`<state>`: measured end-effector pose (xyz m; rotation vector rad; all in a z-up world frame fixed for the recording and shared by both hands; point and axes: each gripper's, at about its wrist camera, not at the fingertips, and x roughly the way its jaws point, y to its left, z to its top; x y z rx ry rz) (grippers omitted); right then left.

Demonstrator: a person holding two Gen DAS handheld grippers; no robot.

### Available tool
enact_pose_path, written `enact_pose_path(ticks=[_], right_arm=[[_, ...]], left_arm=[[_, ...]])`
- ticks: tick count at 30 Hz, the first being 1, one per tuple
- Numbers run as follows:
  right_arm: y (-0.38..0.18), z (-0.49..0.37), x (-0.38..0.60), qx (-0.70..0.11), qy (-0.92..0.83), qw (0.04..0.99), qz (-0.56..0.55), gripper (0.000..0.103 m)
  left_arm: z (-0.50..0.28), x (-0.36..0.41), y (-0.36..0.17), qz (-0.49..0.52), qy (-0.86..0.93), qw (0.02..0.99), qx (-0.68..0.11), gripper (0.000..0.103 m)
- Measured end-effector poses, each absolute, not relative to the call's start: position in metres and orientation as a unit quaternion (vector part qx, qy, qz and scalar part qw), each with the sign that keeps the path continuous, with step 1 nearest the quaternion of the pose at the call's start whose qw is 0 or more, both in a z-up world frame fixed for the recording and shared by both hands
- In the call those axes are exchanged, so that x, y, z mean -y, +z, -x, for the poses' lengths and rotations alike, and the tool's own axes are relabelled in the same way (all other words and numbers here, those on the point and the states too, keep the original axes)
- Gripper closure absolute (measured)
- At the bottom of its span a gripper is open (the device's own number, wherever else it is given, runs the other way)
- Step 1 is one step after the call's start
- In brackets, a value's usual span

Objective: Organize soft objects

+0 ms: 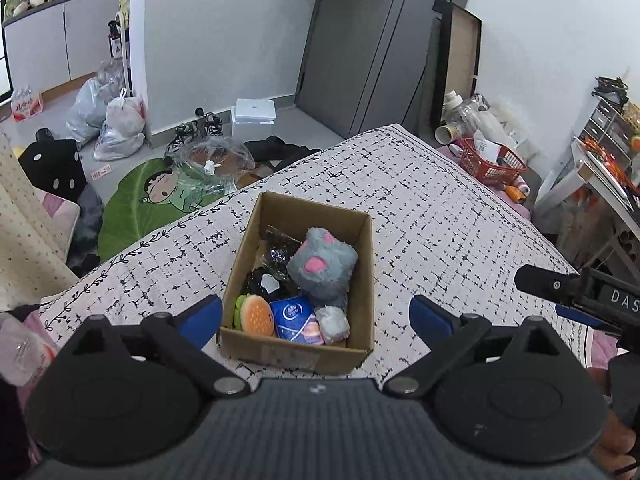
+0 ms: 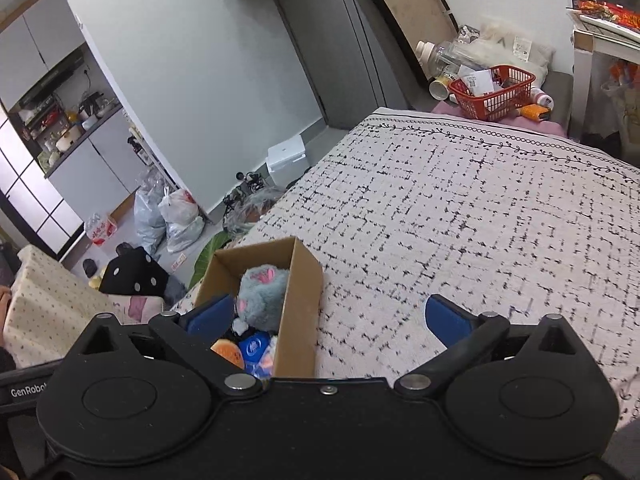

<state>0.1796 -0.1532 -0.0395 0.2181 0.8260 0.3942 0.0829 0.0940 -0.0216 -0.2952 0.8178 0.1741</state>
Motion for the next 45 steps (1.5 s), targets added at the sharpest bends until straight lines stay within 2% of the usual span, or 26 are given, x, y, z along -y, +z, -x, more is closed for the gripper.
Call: enact_pose_path(ticks=[22, 45], right_arm=[[-0.007, -0.101, 0.201, -0.376, 0.179, 0.907, -0.055, 0.0], [0.008, -0.056, 0.2, -0.368, 0.184, 0.912, -0.014, 0.0]], left_arm=[[-0.02, -0.044, 0.002, 0.098, 0.077, 0.916, -0.381, 0.004], [0.022, -0.033, 0.019, 0.081, 0.06, 0.926, -0.364, 0.004]])
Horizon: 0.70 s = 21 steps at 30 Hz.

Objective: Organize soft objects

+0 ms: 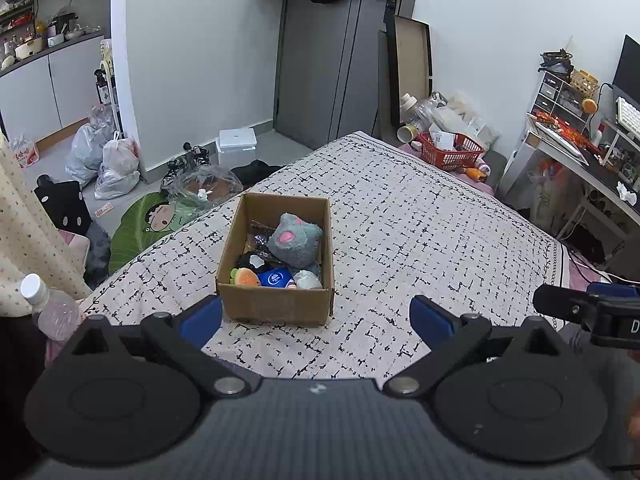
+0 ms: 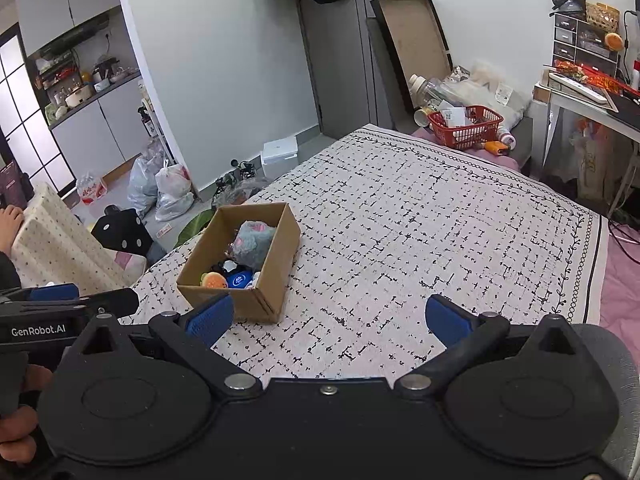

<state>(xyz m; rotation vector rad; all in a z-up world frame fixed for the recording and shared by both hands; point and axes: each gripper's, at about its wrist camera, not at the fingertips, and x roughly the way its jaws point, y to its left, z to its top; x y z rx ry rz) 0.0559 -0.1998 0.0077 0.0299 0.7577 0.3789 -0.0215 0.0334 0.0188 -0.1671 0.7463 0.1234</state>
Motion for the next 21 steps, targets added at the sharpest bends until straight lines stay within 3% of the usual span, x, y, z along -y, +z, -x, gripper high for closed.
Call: enact_pose_path(ticks=[21], right_arm=[[0.0094, -0.053, 0.2007, -0.369, 0.184, 0.911, -0.025, 0.0]], left_arm=[[0.0308, -0.036, 0.0206, 0.081, 0.06, 0.926, -0.364, 0.004]])
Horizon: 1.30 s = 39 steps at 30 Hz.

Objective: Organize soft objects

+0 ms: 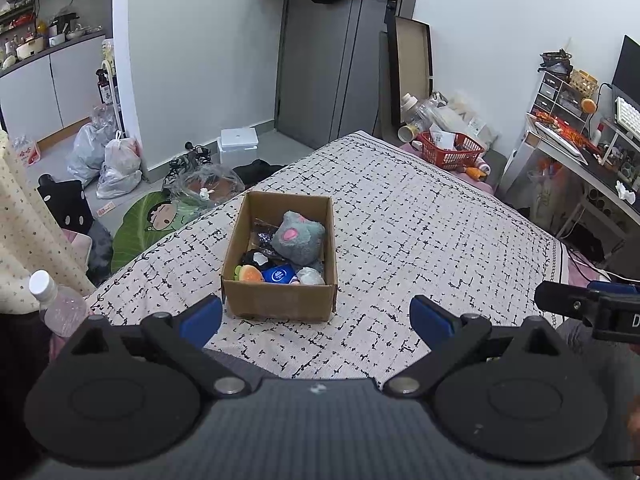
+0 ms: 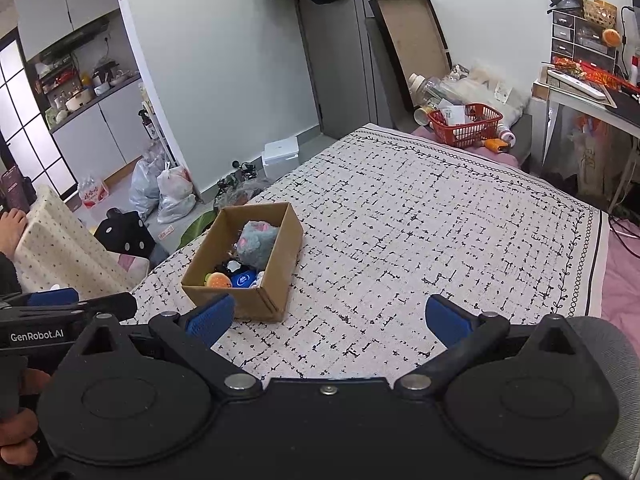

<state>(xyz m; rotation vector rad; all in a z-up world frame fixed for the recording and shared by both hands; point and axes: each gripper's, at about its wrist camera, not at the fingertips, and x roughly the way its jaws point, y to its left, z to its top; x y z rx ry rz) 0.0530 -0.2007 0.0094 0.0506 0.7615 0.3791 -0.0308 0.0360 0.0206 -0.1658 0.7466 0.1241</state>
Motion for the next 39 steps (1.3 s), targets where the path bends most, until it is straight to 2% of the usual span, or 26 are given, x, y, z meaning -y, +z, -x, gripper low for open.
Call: enact_pose_path(ticks=[39], right_arm=[[0.004, -0.054, 0.199, -0.377, 0.183, 0.907, -0.029, 0.0]], left_arm=[[0.027, -0.026, 0.013, 0.07, 0.053, 0.925, -0.371, 0.004]])
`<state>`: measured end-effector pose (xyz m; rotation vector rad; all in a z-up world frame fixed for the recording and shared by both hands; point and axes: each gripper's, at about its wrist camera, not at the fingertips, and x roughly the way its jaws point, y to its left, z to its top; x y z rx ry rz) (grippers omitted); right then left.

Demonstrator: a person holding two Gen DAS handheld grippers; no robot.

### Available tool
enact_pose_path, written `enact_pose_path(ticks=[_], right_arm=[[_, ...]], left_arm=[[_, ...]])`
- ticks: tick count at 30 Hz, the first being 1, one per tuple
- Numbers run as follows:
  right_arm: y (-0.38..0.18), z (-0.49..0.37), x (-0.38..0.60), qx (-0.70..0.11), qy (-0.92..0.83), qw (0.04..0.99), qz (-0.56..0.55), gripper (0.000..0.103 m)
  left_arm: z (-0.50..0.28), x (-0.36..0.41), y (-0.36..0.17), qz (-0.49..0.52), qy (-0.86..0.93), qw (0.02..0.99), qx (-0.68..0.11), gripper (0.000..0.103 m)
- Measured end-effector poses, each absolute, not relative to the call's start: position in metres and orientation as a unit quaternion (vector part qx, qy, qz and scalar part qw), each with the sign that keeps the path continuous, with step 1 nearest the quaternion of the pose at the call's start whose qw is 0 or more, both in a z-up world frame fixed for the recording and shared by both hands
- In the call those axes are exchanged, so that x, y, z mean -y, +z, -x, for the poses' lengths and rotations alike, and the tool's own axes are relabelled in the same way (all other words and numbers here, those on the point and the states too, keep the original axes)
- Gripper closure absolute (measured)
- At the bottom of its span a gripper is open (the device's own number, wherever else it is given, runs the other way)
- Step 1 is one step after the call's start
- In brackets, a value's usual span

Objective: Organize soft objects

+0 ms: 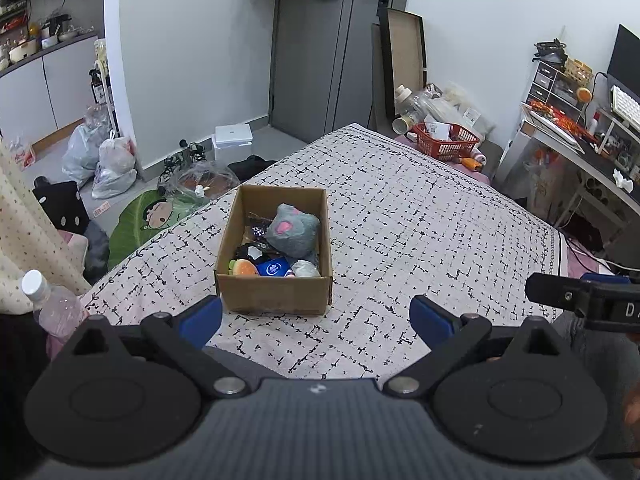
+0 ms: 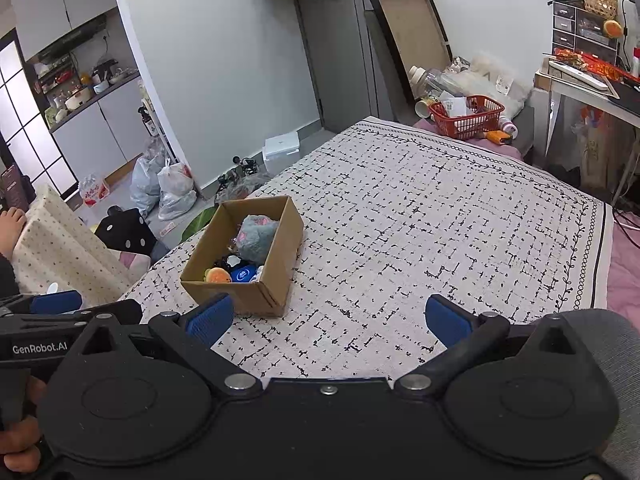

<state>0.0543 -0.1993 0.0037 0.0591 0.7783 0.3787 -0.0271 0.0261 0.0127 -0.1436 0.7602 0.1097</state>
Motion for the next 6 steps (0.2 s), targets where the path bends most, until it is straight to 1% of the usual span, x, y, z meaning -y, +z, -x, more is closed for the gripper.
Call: enact_pose_path(ticks=[6], right_arm=[[0.0009, -0.0574, 0.2007, -0.38, 0.185, 0.906, -0.031, 0.0]], left_arm=[[0.0225, -0.0253, 0.0095, 0.071, 0.056, 0.924, -0.371, 0.004]])
